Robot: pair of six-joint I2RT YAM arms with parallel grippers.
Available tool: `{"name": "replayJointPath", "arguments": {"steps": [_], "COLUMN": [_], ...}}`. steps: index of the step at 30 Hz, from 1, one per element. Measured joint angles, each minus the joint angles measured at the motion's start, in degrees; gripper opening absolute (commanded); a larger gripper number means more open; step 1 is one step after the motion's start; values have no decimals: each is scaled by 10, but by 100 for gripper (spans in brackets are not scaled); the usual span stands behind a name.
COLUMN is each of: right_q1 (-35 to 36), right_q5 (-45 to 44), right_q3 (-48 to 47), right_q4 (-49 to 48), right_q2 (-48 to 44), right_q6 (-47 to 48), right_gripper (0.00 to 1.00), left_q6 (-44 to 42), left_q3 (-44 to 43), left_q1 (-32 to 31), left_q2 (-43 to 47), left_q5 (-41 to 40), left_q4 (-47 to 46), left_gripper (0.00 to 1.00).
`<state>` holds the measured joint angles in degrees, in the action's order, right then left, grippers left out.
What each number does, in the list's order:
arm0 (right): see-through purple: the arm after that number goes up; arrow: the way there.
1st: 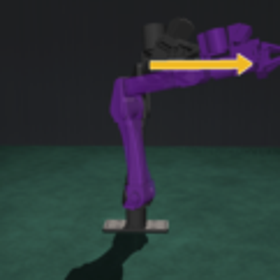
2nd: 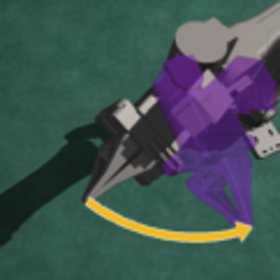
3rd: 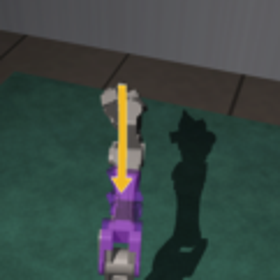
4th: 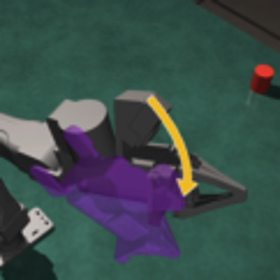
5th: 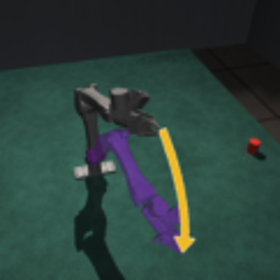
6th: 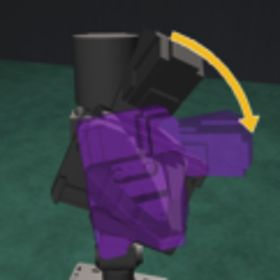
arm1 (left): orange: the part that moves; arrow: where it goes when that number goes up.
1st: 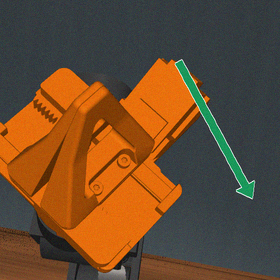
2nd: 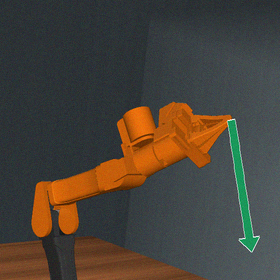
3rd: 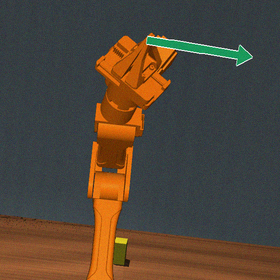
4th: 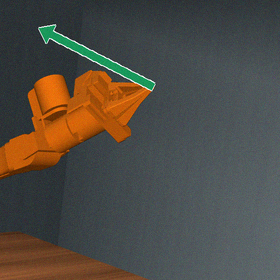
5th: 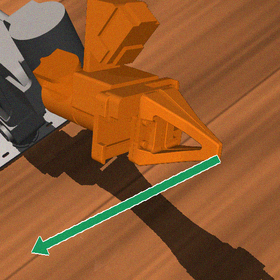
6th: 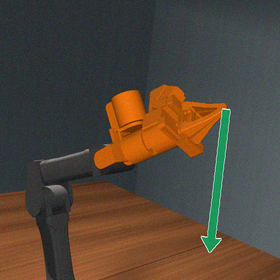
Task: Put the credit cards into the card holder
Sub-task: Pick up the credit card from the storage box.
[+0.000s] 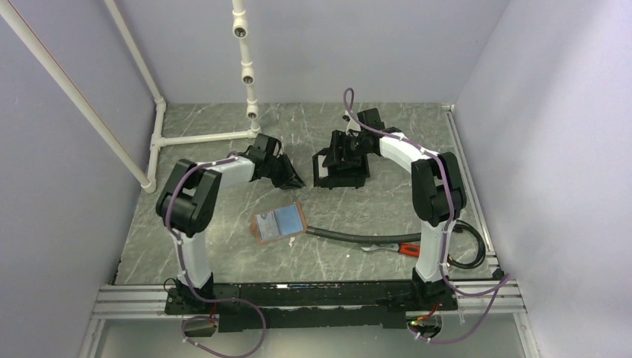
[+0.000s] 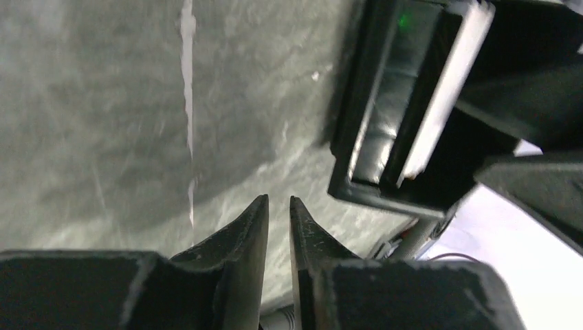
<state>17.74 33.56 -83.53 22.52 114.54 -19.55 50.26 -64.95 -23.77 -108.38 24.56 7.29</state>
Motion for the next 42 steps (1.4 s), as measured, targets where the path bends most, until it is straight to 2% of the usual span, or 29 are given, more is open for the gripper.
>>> {"name": "replayJointPath", "arguments": {"steps": [6, 12, 18, 20, 24, 27, 36, 42], "right_q1": [3, 6, 7, 7, 6, 6, 6, 4], "right_q5": [7, 12, 14, 16, 37, 52, 38, 7], "right_q3": [-3, -7, -21, -23, -23, -21, -11, -13], "right_q4": [-1, -1, -3, -5, -12, -19, -13, -5], "right_q2": [24, 30, 43, 45, 45, 44, 10, 8], "right_q6": [0, 0, 0, -1, -3, -6, 2, 14], "right_gripper": [71, 72, 73, 71, 60, 58, 63, 77], "left_q6": [3, 6, 16, 18, 23, 26, 26, 26], "left_q3": [-54, -96, -103, -103, -103, -103, -103, -102], "left_q1": [-14, -34, -48, -50, -52, -52, -52, -52], "left_q2": [-76, -108, -115, -115, -117, -119, -119, -119], "left_q5": [-1, 3, 11, 11, 15, 18, 22, 22], "left_q4": [3, -6, -8, -9, -11, -13, -15, -16], "left_gripper": [19, 19, 18, 18, 18, 18, 18, 17]}}
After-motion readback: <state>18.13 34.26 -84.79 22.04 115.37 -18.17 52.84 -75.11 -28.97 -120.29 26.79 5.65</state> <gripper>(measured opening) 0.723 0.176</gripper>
